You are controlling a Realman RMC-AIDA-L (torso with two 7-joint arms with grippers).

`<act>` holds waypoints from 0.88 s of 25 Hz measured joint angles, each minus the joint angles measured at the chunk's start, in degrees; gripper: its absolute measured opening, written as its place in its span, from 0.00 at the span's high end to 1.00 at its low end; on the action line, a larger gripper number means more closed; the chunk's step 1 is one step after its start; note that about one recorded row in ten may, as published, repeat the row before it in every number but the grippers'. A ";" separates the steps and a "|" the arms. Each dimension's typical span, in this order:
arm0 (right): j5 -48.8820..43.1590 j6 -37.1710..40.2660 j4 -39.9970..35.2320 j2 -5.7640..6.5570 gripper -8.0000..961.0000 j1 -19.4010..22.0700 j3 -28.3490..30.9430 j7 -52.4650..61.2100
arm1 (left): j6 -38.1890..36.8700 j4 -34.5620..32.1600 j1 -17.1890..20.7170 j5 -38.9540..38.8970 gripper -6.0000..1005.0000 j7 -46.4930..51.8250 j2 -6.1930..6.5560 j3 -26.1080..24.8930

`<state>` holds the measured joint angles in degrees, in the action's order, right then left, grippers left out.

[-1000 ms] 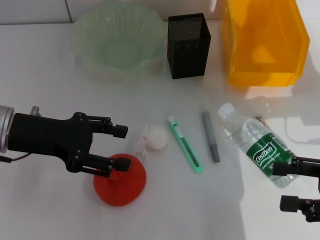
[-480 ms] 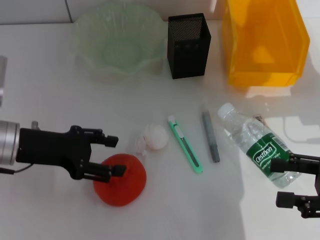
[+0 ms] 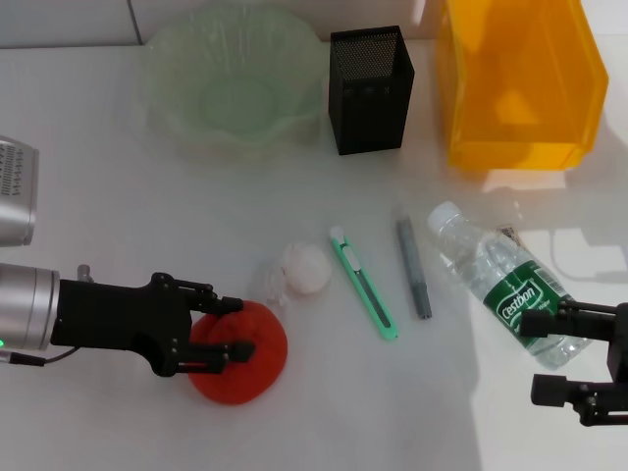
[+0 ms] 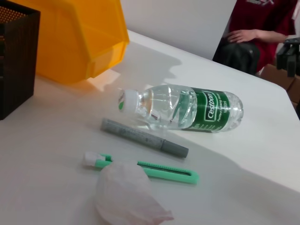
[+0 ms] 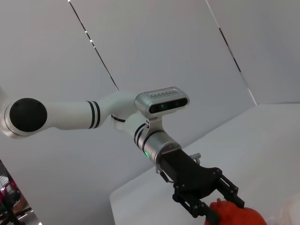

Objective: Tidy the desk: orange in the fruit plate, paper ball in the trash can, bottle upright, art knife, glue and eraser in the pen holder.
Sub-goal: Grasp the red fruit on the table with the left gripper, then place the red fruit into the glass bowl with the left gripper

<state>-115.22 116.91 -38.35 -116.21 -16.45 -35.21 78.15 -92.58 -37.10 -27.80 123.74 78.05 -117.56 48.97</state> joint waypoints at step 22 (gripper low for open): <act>0.25 0.54 0.02 -1.49 0.18 0.35 0.14 -0.02 | 6.16 0.46 -6.10 -25.16 0.83 -2.98 -0.95 -10.11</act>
<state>-114.96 117.45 -38.33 -117.70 -16.10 -35.07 78.13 -86.42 -36.63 -33.90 98.58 75.08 -118.51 38.85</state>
